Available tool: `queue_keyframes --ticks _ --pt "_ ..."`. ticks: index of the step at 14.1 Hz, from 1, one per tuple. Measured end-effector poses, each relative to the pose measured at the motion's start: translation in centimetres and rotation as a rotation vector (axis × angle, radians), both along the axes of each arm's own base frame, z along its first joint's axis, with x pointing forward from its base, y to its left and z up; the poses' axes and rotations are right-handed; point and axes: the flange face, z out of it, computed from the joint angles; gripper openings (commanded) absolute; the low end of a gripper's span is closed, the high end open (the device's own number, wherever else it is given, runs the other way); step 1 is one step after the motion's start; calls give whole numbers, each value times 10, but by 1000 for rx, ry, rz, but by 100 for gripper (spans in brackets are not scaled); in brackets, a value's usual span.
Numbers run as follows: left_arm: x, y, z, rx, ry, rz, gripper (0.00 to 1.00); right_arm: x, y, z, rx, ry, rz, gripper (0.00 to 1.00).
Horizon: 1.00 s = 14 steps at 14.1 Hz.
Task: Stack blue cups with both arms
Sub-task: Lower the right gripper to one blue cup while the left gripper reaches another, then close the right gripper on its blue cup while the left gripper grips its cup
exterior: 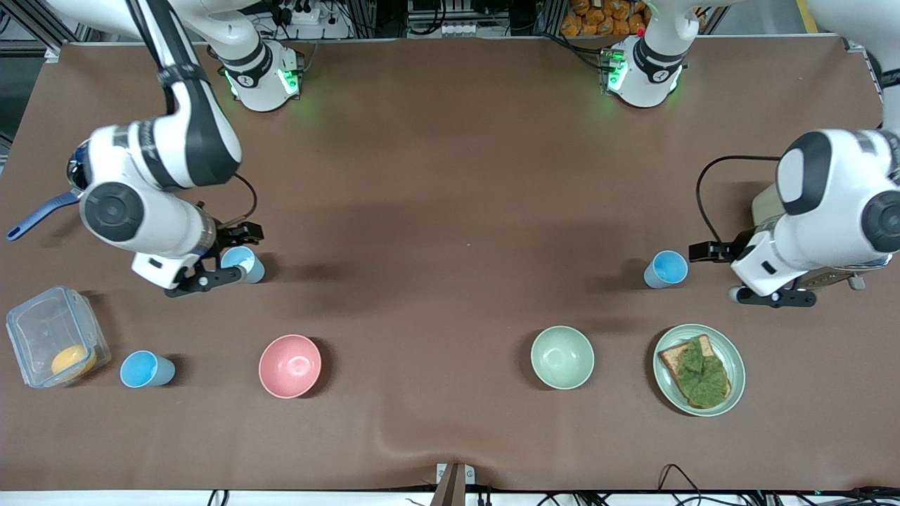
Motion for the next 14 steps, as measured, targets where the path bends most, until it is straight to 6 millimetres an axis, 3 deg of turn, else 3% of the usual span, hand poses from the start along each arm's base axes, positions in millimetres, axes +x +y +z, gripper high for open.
queue_keyframes --ticks 6,10,13,14 --pt "15 12 -83 6 -19 11 100 -28 11 -62 -4 -20 46 100" --pt "4 9 -120 3 -30 8 100 -39 5 -102 -47 -66 114 100" --pt "-1 2 -132 2 -54 17 100 -37 0 -122 -54 -84 126 100" --pt "-2 -3 -135 3 -58 19 100 -35 -2 -127 -53 -90 125 78"
